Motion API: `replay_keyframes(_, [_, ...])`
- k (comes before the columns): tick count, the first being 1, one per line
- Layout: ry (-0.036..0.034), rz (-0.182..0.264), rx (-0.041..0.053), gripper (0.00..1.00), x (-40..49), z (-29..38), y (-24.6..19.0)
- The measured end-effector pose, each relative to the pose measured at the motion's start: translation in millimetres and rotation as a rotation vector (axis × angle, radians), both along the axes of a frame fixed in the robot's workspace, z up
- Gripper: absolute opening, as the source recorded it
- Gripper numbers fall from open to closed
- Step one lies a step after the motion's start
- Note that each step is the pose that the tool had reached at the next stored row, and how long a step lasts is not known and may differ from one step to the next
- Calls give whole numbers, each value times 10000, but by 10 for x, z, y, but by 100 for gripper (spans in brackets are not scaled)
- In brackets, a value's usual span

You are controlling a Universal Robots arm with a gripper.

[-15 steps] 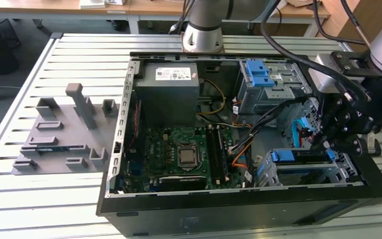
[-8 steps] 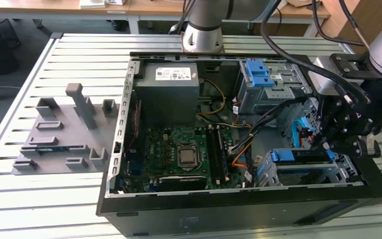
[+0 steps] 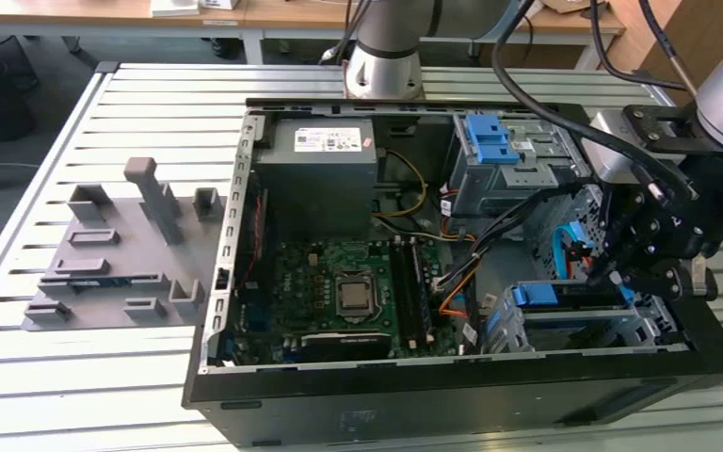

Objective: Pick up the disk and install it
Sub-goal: 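Insert the first disk wire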

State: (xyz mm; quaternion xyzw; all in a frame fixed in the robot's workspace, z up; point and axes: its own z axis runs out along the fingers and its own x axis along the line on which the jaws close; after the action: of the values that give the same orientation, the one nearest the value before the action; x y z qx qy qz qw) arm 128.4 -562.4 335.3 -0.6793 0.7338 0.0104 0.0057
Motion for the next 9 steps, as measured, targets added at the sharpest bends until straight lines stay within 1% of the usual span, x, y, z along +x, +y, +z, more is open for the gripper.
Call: replay_keyframes(9, [3,-43,0,16,0,-14,-1])
